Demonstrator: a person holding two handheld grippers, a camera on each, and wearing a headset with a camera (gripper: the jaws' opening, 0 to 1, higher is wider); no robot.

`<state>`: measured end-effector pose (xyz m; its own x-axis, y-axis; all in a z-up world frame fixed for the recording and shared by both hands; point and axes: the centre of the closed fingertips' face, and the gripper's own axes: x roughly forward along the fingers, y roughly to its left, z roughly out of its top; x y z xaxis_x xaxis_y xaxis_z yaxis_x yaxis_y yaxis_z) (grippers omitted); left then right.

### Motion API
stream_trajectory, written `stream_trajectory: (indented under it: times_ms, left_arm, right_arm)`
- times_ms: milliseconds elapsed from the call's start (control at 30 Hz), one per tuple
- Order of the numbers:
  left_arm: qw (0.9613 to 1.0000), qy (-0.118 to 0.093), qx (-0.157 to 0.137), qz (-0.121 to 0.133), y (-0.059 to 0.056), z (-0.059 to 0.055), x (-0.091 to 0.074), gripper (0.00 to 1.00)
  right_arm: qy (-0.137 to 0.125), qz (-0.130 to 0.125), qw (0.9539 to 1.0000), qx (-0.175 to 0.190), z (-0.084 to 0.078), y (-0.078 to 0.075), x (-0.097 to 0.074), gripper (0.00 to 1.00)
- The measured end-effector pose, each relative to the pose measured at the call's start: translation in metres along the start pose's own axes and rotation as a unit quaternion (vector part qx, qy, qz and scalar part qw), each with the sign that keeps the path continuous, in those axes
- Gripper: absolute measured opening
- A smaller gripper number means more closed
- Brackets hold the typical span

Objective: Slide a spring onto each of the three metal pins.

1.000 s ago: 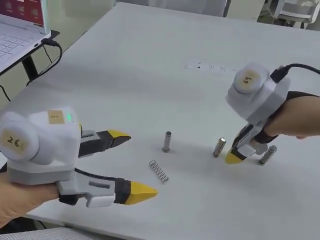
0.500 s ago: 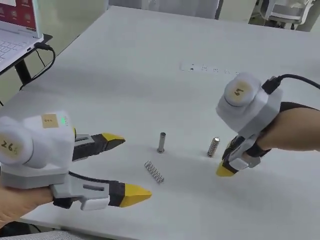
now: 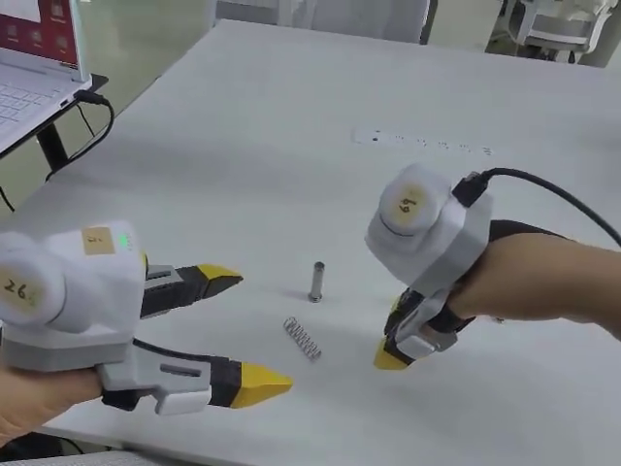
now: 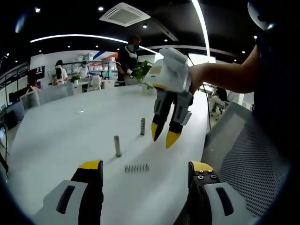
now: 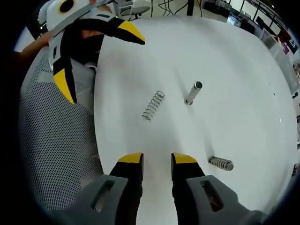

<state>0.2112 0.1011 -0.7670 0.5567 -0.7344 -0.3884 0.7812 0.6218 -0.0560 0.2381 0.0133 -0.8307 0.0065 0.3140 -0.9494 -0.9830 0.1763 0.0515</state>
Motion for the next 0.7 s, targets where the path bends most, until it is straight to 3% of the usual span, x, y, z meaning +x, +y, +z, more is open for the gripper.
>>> stream_trajectory:
  times_ms: [333,700]
  left_arm:
    - [1.0,0.001,-0.002,0.001,0.0,-0.002,-0.003,0.7]
    - [1.0,0.002,-0.002,0.003,-0.001,-0.005,-0.006,0.69]
  right_arm:
    - [-0.028,0.014,0.9995,-0.002,0.03,0.017,0.02,0.22]
    - [-0.063,-0.014,0.997,0.041,0.052,0.011,0.036,0.21]
